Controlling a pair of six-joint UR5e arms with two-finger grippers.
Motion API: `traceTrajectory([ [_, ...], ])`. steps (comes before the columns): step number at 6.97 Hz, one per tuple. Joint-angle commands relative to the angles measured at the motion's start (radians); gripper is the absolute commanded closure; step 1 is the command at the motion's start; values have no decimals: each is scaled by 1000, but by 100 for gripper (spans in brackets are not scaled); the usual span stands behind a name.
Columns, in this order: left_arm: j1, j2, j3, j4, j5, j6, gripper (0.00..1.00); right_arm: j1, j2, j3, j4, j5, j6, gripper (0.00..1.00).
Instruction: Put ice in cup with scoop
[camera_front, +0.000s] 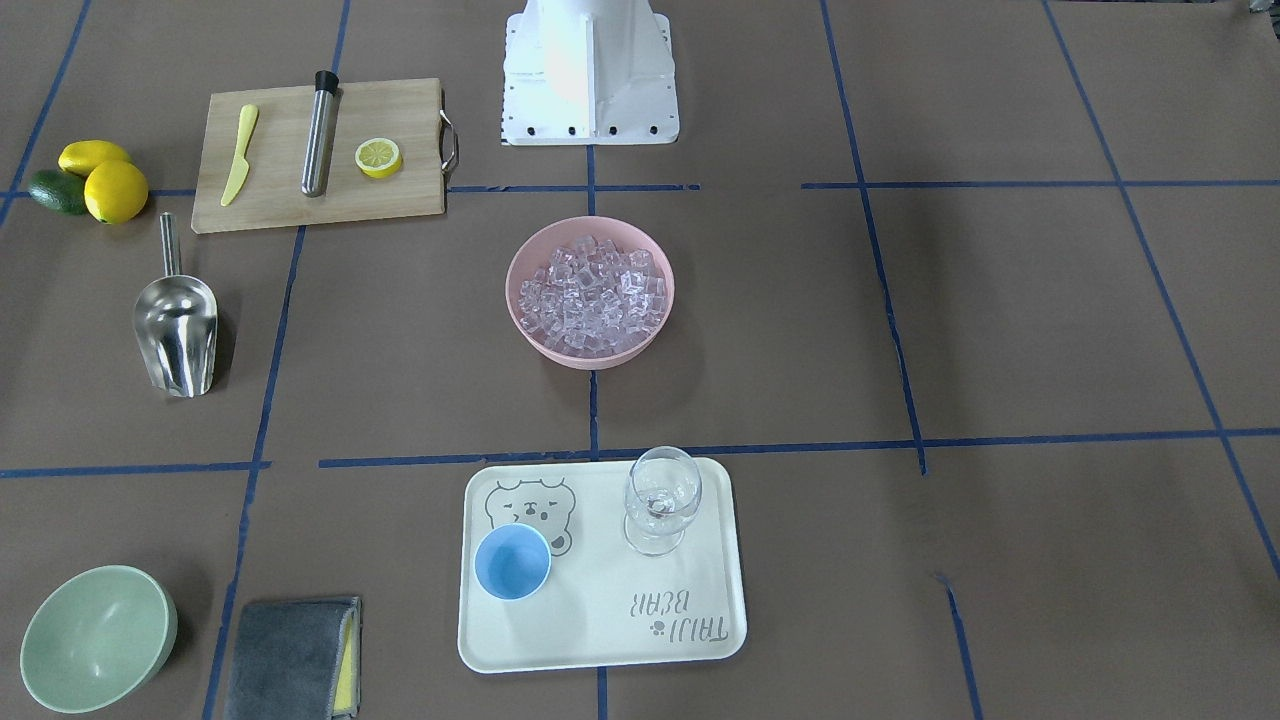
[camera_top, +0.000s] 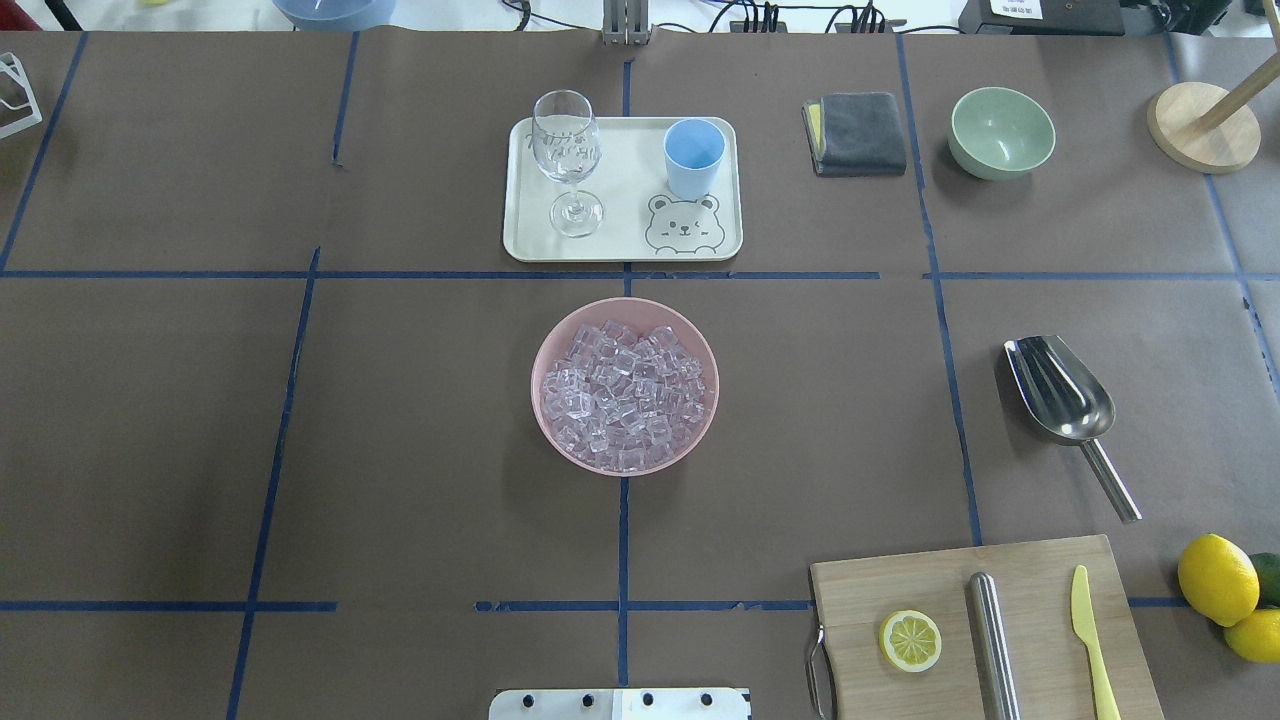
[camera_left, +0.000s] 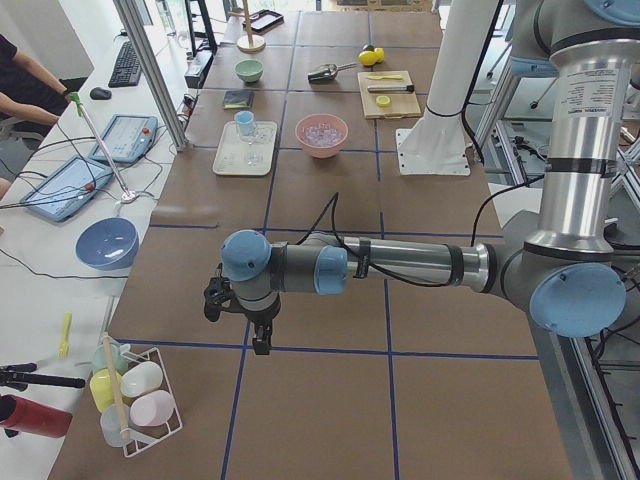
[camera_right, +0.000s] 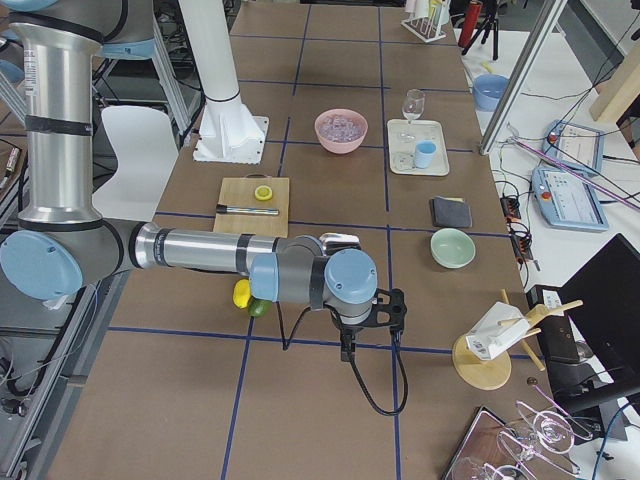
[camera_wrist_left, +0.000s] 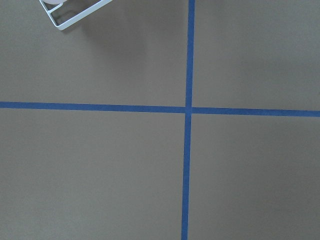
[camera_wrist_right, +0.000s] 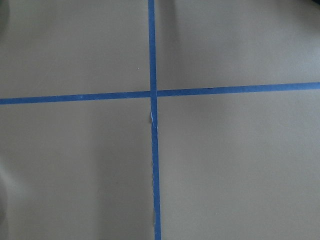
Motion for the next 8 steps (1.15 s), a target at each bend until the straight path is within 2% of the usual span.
traceTrajectory([
  [1, 0, 0, -2, -6, -3, 3, 0, 0, 3, 1, -1, -4, 0, 0],
  [2, 0, -4, -7, -12, -10, 3, 0, 0, 3, 2, 0, -4, 0, 0],
  [4, 0, -4, -16, -177, -123, -2, 0, 0, 4, 14, 2, -4, 14, 0],
  [6, 58, -12, -36, -335, -119, 1, 0, -3, 17, 21, 2, -2, 15, 0],
  [7, 114, -17, -60, -441, -119, -10, 0, -8, 21, 46, 3, -2, 15, 0],
  [8, 158, -21, -73, -472, -113, 1, 0, -41, 46, 92, -9, -4, 17, 0],
])
